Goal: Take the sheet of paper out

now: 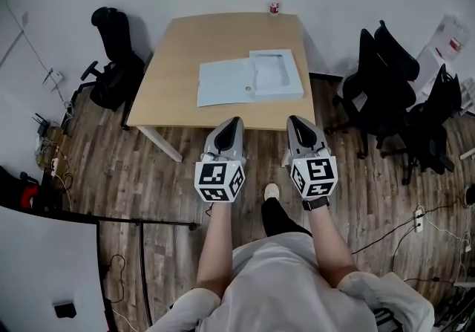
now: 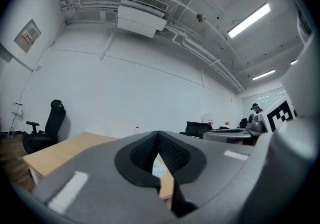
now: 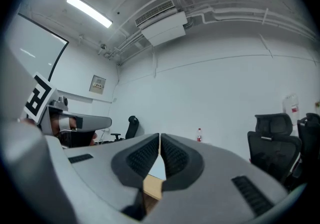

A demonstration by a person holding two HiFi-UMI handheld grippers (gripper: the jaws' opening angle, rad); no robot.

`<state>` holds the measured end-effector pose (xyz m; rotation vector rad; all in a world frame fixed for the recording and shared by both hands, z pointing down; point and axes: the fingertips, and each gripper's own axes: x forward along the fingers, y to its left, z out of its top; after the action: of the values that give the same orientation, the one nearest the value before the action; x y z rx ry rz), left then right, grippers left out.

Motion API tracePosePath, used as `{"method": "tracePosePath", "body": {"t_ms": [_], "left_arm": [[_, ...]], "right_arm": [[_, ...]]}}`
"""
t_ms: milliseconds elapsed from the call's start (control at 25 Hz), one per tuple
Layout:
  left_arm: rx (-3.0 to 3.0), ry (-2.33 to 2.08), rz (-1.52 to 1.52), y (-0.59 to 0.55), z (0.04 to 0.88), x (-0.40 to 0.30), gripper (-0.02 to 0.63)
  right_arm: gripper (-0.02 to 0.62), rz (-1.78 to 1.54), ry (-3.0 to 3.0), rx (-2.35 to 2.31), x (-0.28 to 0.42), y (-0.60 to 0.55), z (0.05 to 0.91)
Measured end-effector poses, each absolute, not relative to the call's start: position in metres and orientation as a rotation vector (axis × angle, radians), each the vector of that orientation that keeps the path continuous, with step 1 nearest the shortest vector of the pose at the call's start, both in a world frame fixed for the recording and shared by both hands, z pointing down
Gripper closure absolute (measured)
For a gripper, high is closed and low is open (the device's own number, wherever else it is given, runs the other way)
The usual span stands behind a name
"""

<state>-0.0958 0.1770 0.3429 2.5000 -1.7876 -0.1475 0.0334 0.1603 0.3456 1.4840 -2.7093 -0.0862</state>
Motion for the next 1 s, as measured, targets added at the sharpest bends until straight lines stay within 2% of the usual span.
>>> {"method": "tracePosePath", "body": {"t_ms": [520,1000], "left_arm": [[2.528,-1.789,-0.044,0.026,0.336,-0.083,0.597],[2.500,-1.814,0.006,-0.080,0.367,-0.076,0.595]], "right_arm": [[0.575,0.043,-2.820,1.493,0.038,0.013,0.336],[0.577,0.126,-2.938,1.433,0.052,-0.104,0.357]]}}
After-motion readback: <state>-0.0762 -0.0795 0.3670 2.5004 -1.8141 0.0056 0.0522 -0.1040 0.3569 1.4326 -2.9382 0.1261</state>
